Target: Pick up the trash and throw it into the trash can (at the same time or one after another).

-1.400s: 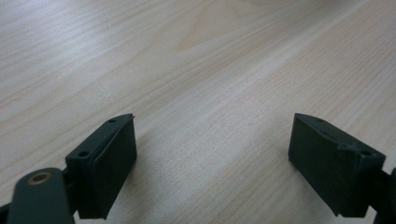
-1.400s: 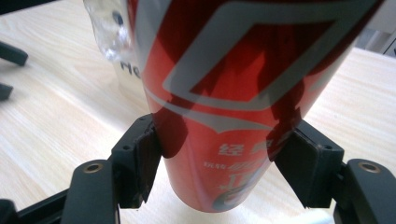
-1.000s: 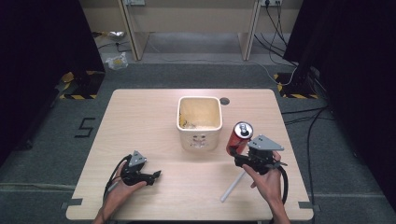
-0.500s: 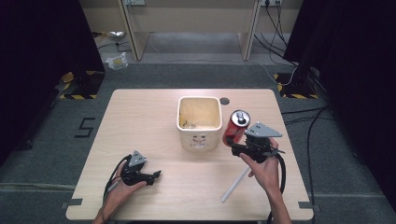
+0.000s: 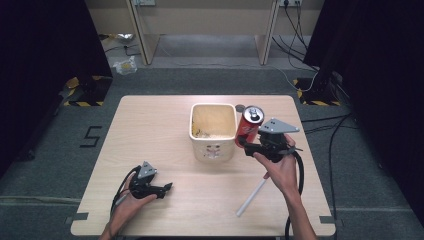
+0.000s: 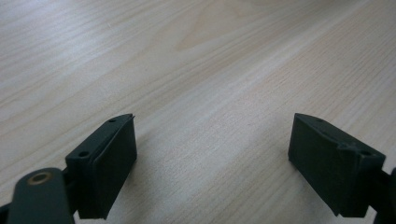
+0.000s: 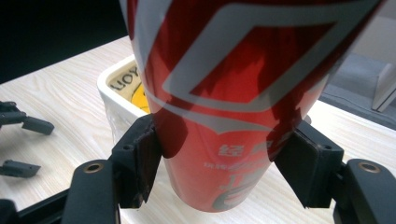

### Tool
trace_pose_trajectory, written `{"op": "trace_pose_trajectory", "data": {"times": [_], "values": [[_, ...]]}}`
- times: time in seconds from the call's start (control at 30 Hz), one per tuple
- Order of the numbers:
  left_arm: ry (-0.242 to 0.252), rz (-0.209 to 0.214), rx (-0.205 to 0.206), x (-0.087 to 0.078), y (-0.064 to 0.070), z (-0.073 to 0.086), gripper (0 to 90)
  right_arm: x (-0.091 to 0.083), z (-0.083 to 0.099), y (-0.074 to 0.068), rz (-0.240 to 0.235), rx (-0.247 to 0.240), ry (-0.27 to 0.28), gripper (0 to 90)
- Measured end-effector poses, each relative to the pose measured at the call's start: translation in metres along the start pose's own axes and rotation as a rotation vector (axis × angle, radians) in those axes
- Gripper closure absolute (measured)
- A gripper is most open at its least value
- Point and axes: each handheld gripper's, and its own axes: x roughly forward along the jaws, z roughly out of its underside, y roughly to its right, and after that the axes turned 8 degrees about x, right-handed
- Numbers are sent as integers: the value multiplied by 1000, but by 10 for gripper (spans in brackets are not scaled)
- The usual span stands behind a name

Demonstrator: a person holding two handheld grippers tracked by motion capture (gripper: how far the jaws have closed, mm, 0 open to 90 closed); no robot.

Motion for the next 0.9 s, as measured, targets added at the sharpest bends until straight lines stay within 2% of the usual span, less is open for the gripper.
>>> {"op": "trace_pose_trajectory", "data": {"times": [0.33, 0.63, 0.73, 0.9], "values": [[4, -1, -5, 0, 0, 0, 144, 11, -22, -3, -23, -5, -3, 342], [5, -1, -6, 0, 0, 0, 144, 37, -44, -13, -56, -18, -11, 342], [4, -1, -5, 0, 0, 0, 144, 51, -49, -16, -62, -23, -32, 342], [4, 0, -5, 0, 0, 0, 144, 63, -51, -19, -70, -19, -47, 342]]}}
